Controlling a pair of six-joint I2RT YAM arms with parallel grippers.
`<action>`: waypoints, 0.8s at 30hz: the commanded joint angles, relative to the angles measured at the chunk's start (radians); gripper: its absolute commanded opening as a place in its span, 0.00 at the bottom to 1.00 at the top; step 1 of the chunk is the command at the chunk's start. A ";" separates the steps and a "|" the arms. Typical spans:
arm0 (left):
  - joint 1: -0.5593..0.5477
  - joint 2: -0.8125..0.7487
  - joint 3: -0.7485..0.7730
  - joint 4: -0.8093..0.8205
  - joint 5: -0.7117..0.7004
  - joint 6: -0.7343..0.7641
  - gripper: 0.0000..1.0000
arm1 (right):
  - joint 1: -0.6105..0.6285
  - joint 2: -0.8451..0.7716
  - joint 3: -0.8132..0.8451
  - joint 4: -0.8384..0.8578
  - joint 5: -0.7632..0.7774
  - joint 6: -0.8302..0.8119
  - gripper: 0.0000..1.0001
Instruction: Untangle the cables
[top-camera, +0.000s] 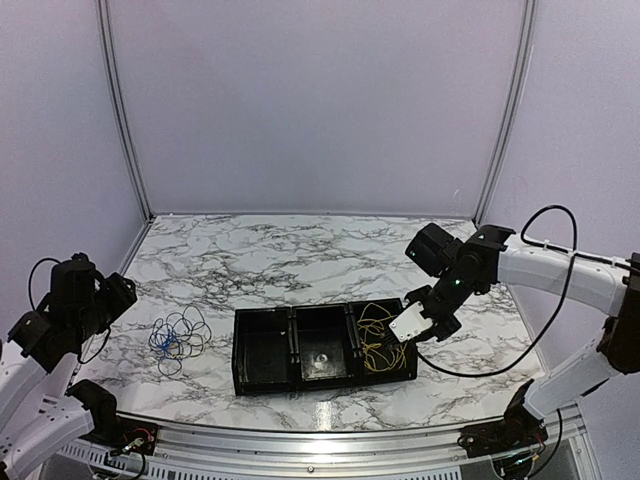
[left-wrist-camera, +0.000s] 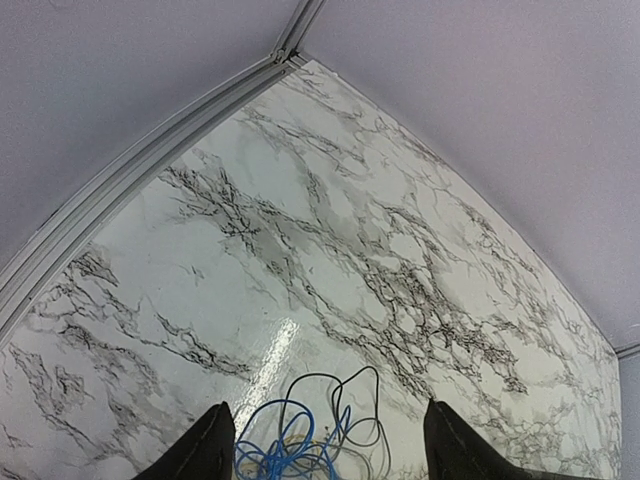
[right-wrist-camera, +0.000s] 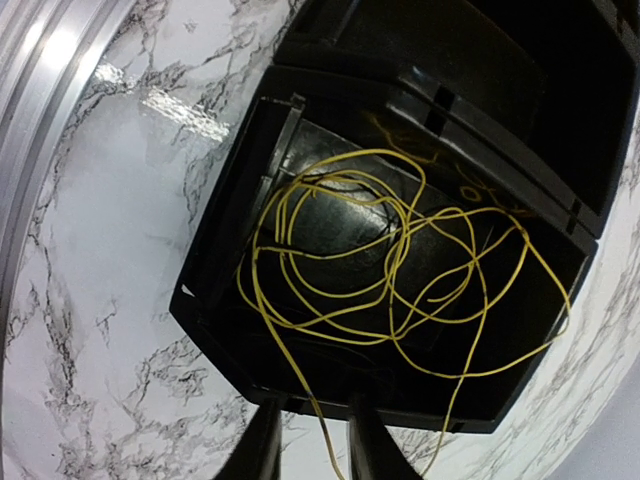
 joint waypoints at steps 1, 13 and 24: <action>0.002 -0.034 0.009 0.020 0.002 -0.015 0.68 | 0.014 0.039 0.016 0.020 0.027 0.004 0.16; 0.003 -0.077 0.003 -0.019 -0.005 -0.014 0.68 | 0.059 0.096 0.065 0.026 0.015 0.019 0.01; 0.002 -0.081 -0.013 -0.022 -0.012 -0.023 0.68 | 0.073 0.222 0.088 0.129 -0.007 0.022 0.00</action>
